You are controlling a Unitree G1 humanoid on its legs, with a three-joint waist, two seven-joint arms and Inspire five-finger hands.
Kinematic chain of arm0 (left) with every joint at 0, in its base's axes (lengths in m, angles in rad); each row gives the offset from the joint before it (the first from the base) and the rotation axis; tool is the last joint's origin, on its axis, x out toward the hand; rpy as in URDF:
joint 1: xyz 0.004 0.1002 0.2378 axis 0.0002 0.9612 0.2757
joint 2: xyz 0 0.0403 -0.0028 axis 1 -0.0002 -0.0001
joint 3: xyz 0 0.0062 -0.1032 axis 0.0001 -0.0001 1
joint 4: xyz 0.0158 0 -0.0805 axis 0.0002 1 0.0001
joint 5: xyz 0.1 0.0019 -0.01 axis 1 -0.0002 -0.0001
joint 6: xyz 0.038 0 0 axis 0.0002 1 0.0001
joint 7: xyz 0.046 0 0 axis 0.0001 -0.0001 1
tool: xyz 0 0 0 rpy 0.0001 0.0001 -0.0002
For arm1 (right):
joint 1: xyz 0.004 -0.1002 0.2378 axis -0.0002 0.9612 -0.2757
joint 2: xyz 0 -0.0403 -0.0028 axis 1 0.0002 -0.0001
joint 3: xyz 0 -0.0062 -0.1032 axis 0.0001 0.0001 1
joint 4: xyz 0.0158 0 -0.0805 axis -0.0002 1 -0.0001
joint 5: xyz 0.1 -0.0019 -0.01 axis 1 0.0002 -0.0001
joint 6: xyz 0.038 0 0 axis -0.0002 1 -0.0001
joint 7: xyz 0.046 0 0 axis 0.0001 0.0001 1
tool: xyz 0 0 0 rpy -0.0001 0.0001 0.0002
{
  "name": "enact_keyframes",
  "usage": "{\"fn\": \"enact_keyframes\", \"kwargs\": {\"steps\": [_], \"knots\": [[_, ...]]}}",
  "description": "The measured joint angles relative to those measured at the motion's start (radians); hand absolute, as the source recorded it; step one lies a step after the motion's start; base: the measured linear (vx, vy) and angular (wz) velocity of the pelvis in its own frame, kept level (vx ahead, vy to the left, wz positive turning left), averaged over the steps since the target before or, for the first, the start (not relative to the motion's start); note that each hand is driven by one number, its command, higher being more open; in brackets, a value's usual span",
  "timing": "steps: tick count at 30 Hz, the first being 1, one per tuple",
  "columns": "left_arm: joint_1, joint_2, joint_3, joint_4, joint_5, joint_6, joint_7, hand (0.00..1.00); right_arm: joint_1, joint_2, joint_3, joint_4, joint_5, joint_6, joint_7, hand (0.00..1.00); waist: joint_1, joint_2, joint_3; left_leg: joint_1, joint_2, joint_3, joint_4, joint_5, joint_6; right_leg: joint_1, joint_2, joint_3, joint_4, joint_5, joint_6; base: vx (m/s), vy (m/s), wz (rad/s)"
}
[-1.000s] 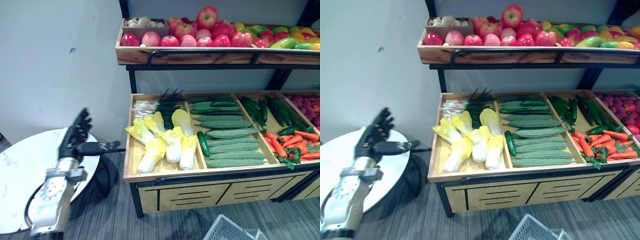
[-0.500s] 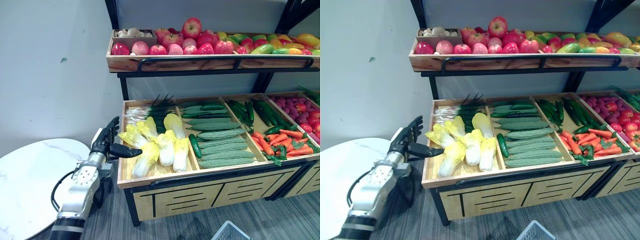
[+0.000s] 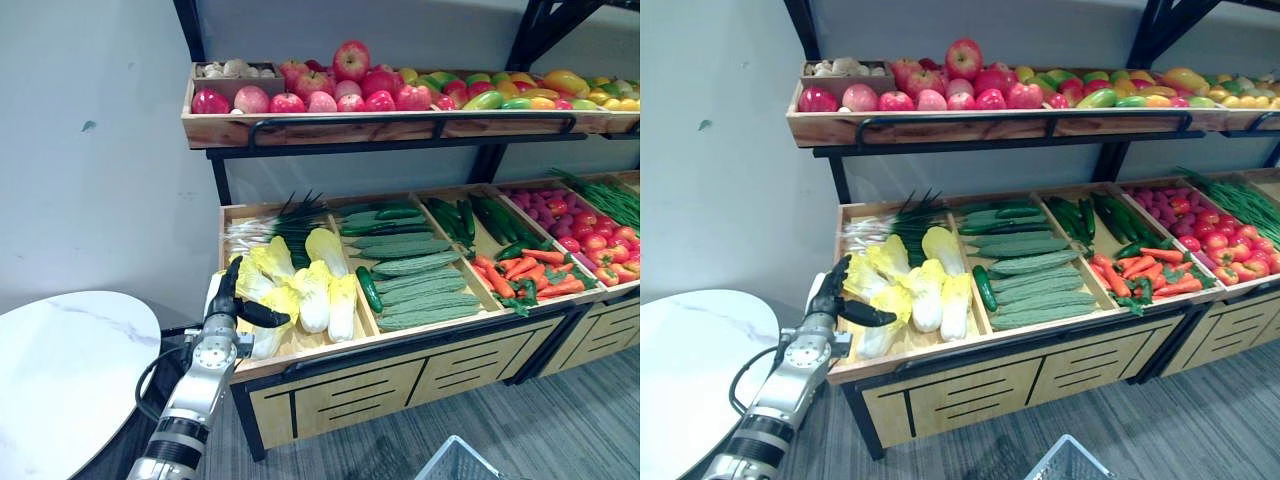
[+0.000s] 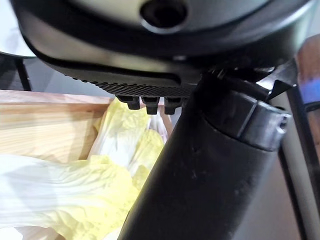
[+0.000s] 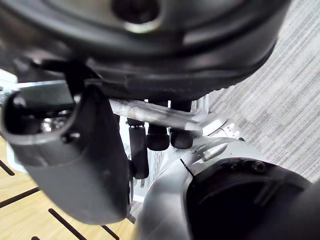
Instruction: Pick vegetable in the basket
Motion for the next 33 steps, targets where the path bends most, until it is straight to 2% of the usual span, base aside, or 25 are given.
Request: {"fn": "enact_keyframes", "kwargs": {"steps": [5, 11, 14, 17, 21, 22, 27, 30, 33], "knots": [[-0.048, 0.001, -0.033, 0.096, 0.034, 0.015, 0.075, 1.00, 0.000, 0.016, 0.016, -0.023, 0.001, -0.014, 0.000, 0.00, -0.009, -0.018, 0.037, -0.004, 0.004, 0.004, 0.000, 0.004, -0.005, -0.007, 0.005, 0.003, -0.001, 0.001, -0.001, -0.03, -0.011, -0.03], [-0.109, 0.001, -0.034, 0.234, 0.065, 0.041, 0.135, 1.00, -0.018, 0.023, 0.050, -0.033, 0.022, -0.019, -0.001, 0.00, -0.011, -0.027, 0.070, -0.025, 0.016, 0.007, 0.001, 0.009, -0.014, -0.025, 0.021, 0.005, -0.009, 0.005, -0.004, 0.01, -0.021, -0.02], [-0.152, -0.001, -0.023, 0.269, 0.077, 0.040, 0.172, 1.00, -0.055, 0.014, 0.099, -0.039, 0.041, -0.019, -0.002, 0.00, -0.008, -0.038, 0.100, -0.071, 0.037, 0.019, 0.006, 0.025, -0.027, -0.078, 0.038, 0.017, -0.009, 0.023, -0.012, -0.03, -0.040, -0.15], [-0.223, -0.006, 0.014, 0.329, 0.073, 0.028, 0.196, 1.00, -0.083, 0.010, 0.139, -0.080, 0.049, -0.021, -0.004, 0.00, -0.009, -0.042, 0.156, -0.100, 0.060, 0.028, 0.007, 0.041, -0.032, -0.112, 0.060, 0.029, -0.010, 0.044, -0.016, -0.07, -0.048, -0.13], [-0.291, -0.031, 0.025, 0.384, 0.063, -0.017, 0.238, 1.00, -0.085, -0.005, 0.178, -0.138, 0.082, -0.020, -0.006, 0.00, -0.006, -0.035, 0.194, -0.133, 0.075, 0.032, 0.007, 0.052, -0.036, -0.148, 0.075, 0.033, -0.010, 0.055, -0.025, -0.09, -0.037, -0.06], [-0.309, -0.031, 0.031, 0.407, 0.061, -0.037, 0.240, 0.00, -0.087, -0.008, 0.179, -0.151, 0.084, -0.021, -0.006, 0.00, -0.006, -0.030, 0.201, -0.143, 0.077, 0.036, 0.007, 0.054, -0.034, -0.160, 0.077, 0.034, -0.005, 0.057, -0.026, -0.09, -0.010, -0.04], [-0.432, -0.012, 0.062, 0.539, 0.041, -0.102, 0.240, 0.00, -0.125, -0.035, 0.222, -0.166, 0.118, -0.019, -0.007, 0.00, -0.001, -0.027, 0.233, -0.173, 0.085, 0.080, 0.020, 0.062, -0.017, -0.203, 0.074, 0.037, 0.019, 0.058, -0.027, -0.10, 0.005, -0.01], [-0.481, 0.004, 0.082, 0.574, 0.037, -0.112, 0.229, 0.00, -0.146, -0.048, 0.249, -0.169, 0.119, -0.023, -0.007, 0.00, -0.002, -0.029, 0.252, -0.172, 0.085, 0.113, 0.016, 0.072, -0.010, -0.213, 0.069, 0.038, 0.019, 0.064, -0.027, -0.06, 0.030, 0.00], [-0.506, 0.005, 0.058, 0.574, 0.025, -0.113, 0.211, 0.00, -0.162, -0.053, 0.262, -0.177, 0.120, -0.021, -0.006, 0.00, -0.001, -0.037, 0.260, -0.172, 0.076, 0.124, 0.009, 0.078, -0.005, -0.218, 0.060, 0.044, 0.016, 0.072, -0.021, -0.03, 0.043, -0.04]]}}
